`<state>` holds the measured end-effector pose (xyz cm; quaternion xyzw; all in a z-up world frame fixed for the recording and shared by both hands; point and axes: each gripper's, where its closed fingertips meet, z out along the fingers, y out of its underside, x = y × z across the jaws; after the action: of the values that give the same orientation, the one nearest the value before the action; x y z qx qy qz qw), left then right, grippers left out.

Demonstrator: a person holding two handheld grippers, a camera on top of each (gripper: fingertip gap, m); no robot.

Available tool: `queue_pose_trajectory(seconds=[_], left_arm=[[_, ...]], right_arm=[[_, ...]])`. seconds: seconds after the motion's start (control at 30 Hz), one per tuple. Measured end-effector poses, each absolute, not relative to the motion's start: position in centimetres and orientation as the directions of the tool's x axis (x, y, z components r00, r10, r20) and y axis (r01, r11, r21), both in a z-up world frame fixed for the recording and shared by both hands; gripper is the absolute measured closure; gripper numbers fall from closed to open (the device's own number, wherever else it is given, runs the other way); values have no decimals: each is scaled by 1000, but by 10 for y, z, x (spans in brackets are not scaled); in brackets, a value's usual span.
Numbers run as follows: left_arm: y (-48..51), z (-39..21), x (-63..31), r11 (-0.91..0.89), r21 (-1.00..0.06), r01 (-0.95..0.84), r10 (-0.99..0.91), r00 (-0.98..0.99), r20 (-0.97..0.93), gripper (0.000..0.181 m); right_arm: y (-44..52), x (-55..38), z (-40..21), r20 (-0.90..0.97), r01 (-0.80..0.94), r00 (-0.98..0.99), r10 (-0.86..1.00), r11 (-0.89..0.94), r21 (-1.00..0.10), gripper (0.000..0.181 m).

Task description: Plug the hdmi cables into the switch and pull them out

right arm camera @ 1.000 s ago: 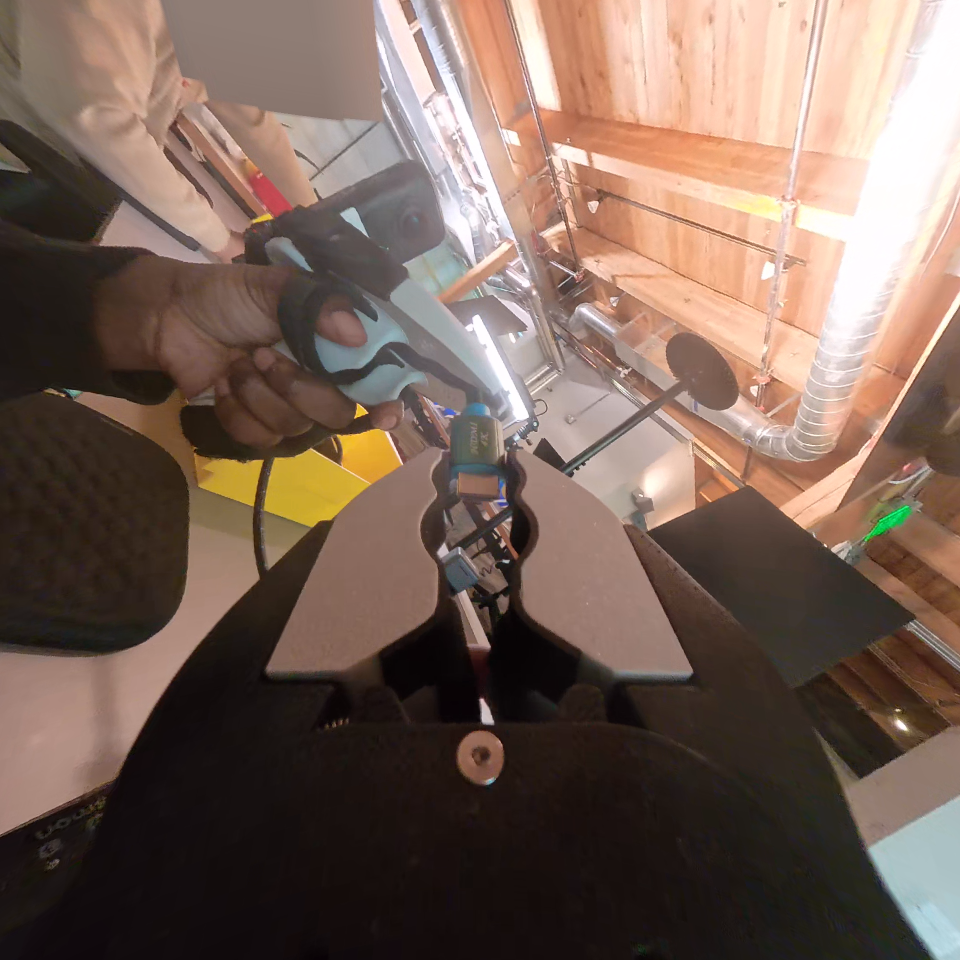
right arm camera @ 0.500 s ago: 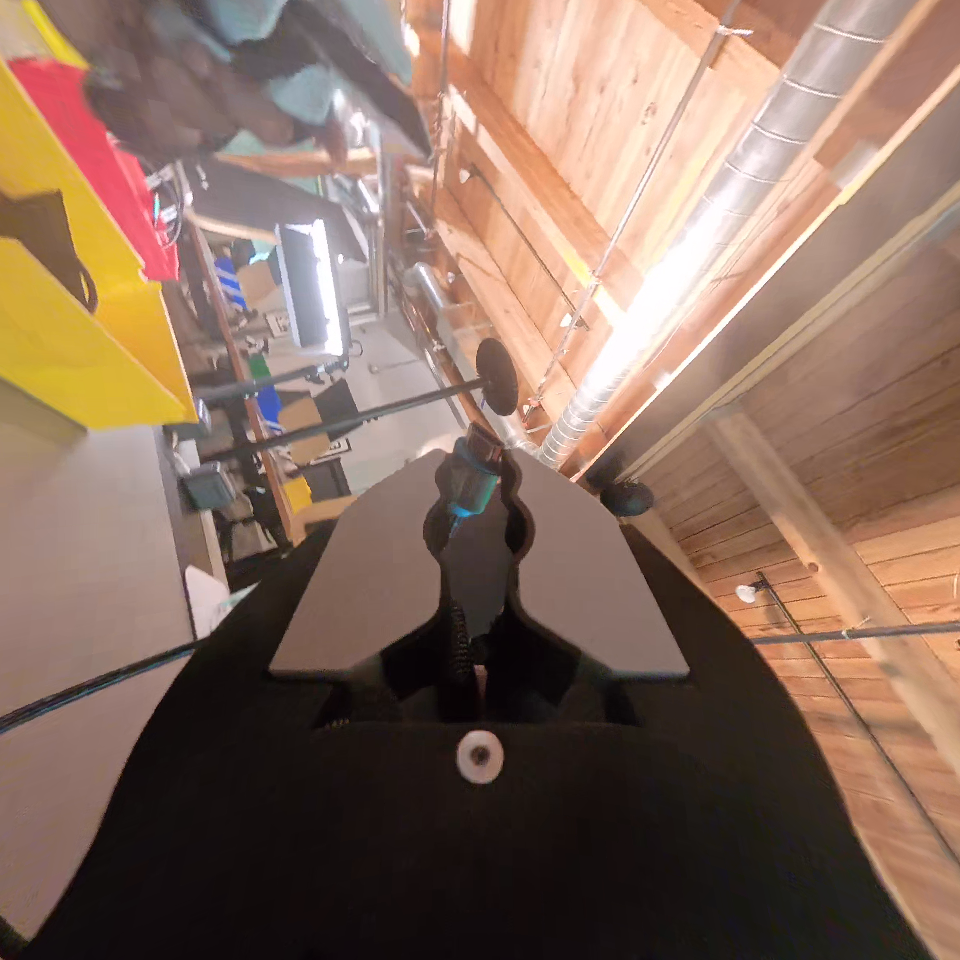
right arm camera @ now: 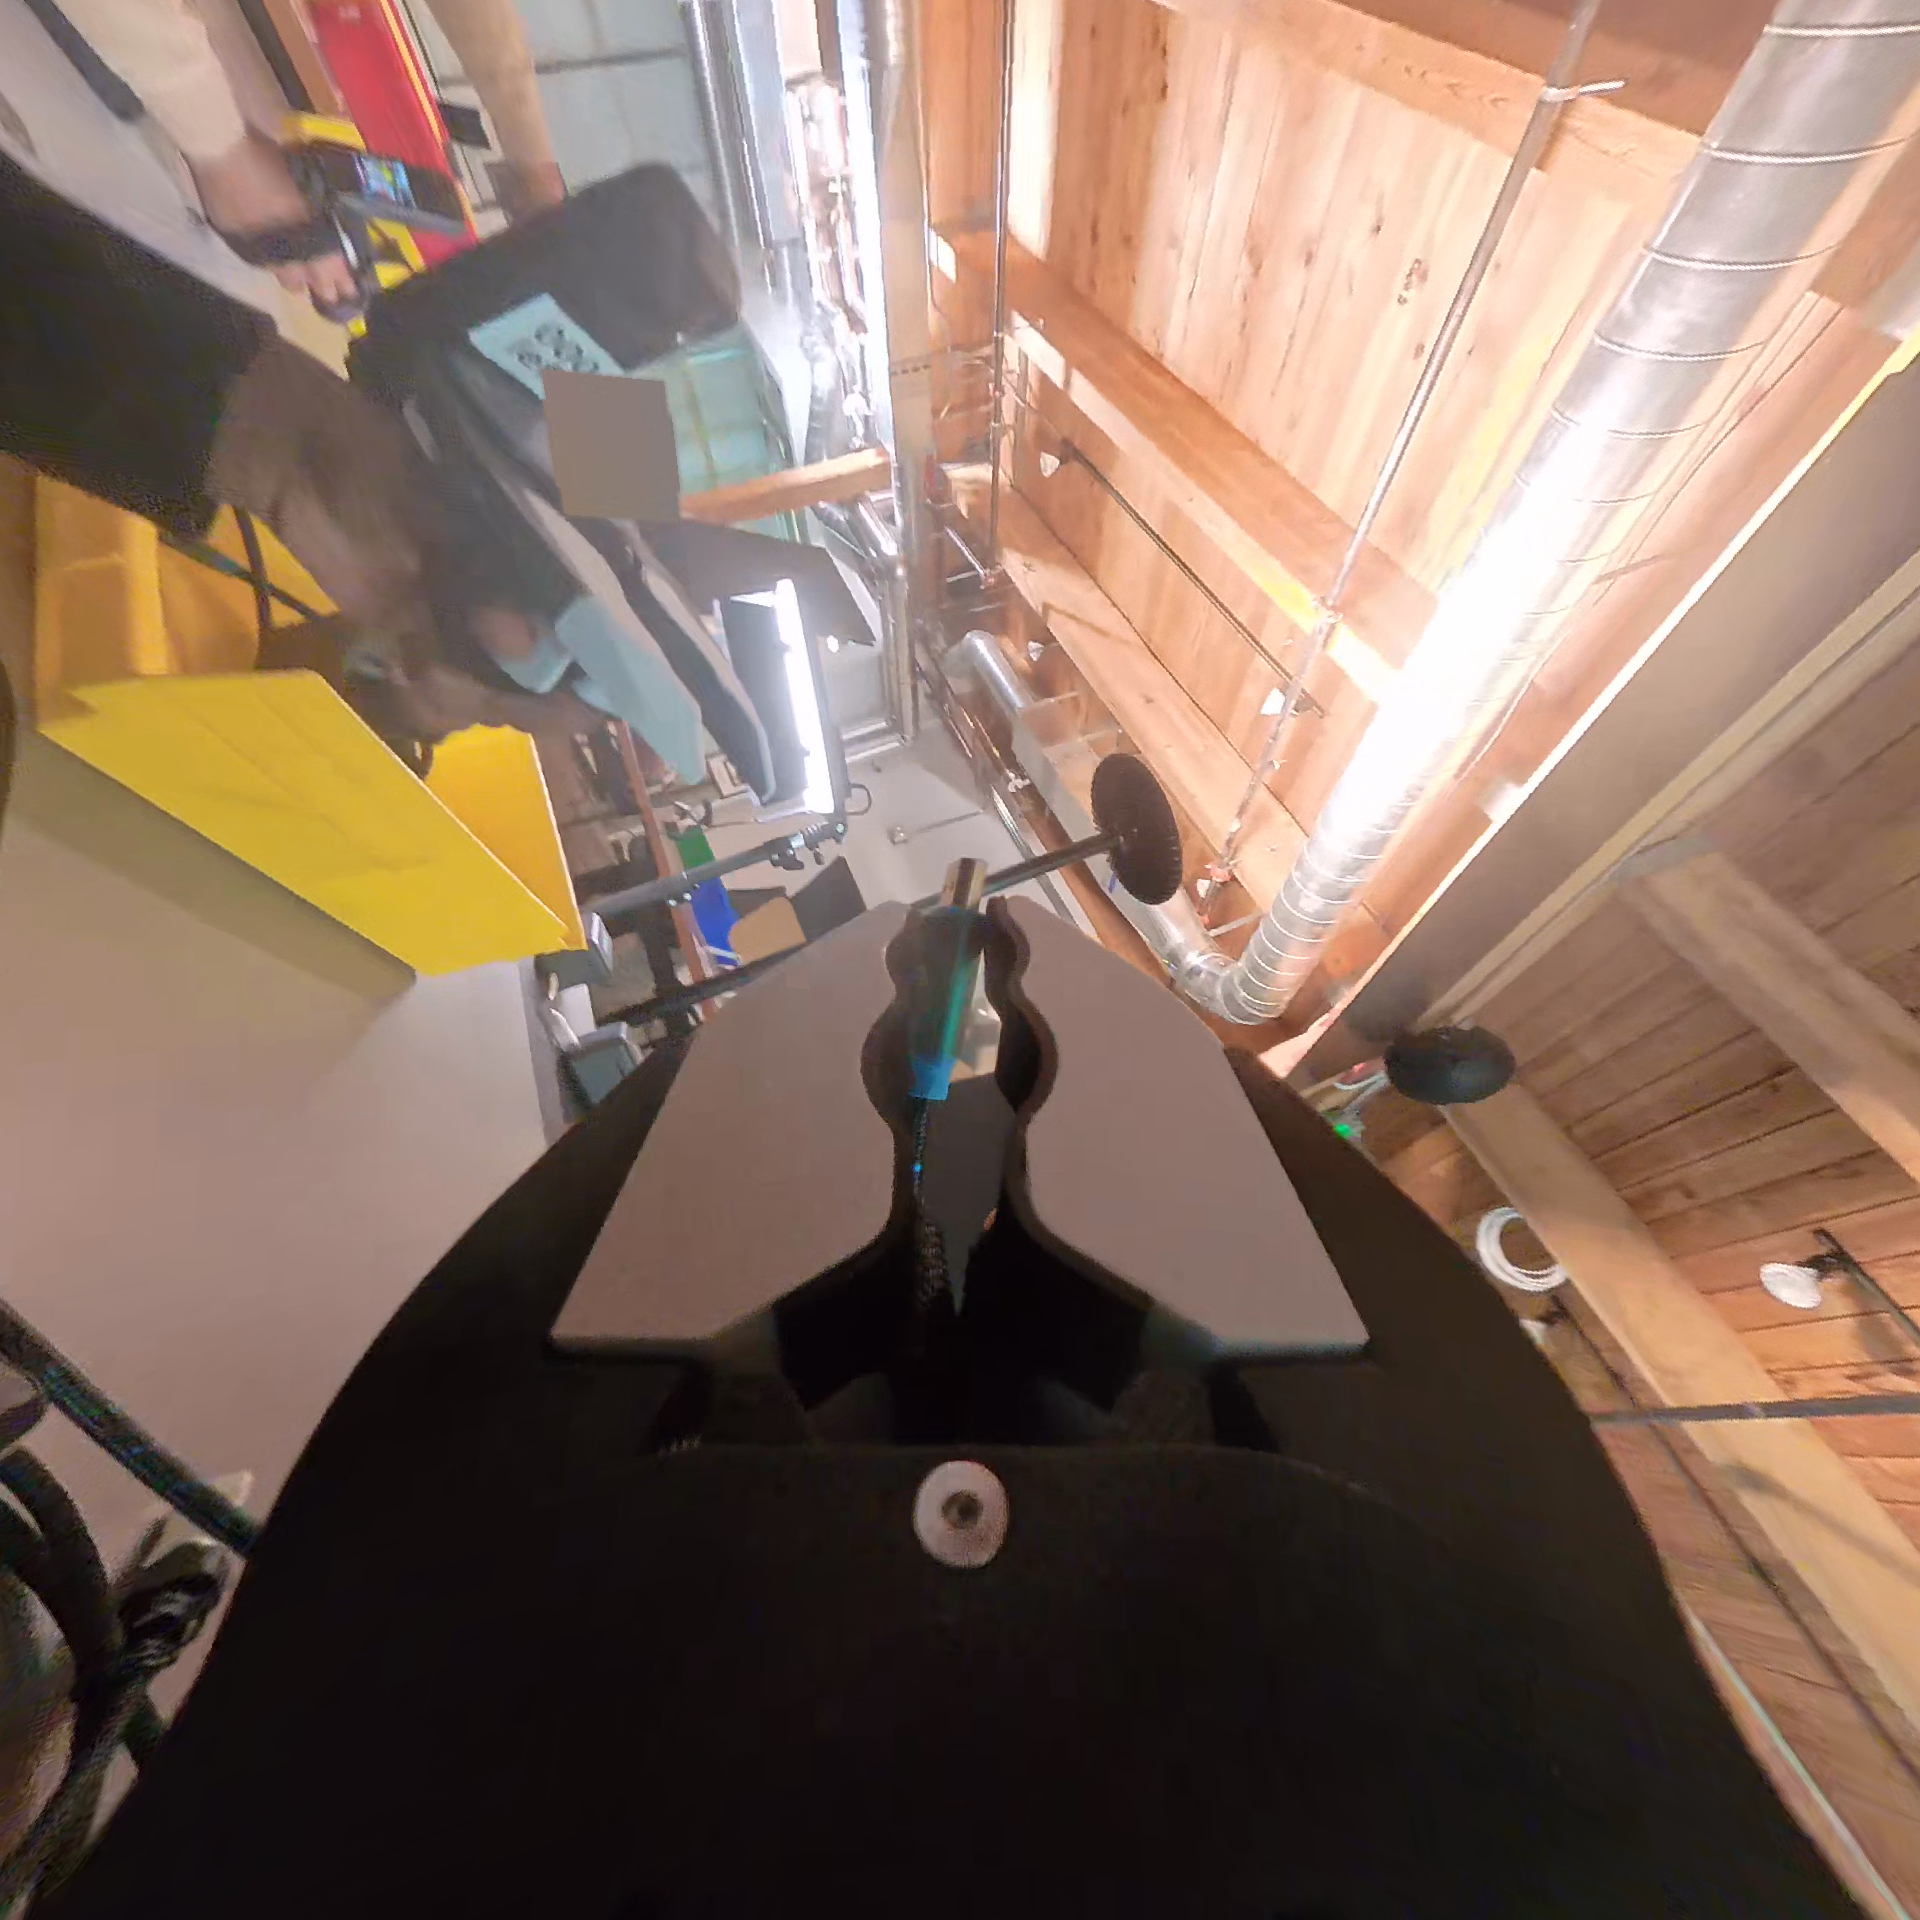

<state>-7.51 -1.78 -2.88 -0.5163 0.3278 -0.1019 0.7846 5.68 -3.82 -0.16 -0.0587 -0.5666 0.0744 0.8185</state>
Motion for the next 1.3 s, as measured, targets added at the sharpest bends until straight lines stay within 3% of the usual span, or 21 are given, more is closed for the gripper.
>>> queue_pose_trajectory(seconds=[0.13, 0.27, 0.43, 0.6, 0.7, 0.8, 0.9, 1.1, 1.3], left_arm=[[-19, -35, -65, 470, -860, -200, -520, 724, -453, 139], [-11, -37, -69, 503, -847, -170, -512, 732, -451, 139], [24, -24, -131, 496, -868, 15, -366, 910, -193, 141], [64, -18, -116, 437, -890, 130, -427, 901, -78, 141], [59, 4, -61, 528, -831, 175, -558, 810, -184, 133], [-3, 54, -32, 676, -630, 383, -653, 707, -272, 129], [-59, 73, -25, 691, -541, 478, -701, 625, -343, 125], [-87, 65, -14, 632, -615, 471, -756, 549, -356, 135], [-92, 27, 4, 644, -717, 267, -733, 484, -478, 172]], right_arm=[[-41, 55, -3, 918, -135, 284, 275, 960, -246, 170], [-60, 52, 16, 914, -374, 139, 382, 875, -309, 170], [-87, 54, 86, 890, -669, -82, 448, 637, -382, 170], [-130, 34, 159, 859, -836, -251, 446, 348, -425, 169], [-156, 14, 172, 842, -862, -324, 431, 232, -451, 169], [-157, -8, 150, 857, -835, -298, 419, 321, -447, 169], [-136, -11, 122, 848, -790, -284, 447, 392, -471, 169], [-109, 6, 80, 773, -760, -347, 530, 325, -563, 169], [-95, 16, 40, 709, -717, -387, 589, 291, -633, 169]])
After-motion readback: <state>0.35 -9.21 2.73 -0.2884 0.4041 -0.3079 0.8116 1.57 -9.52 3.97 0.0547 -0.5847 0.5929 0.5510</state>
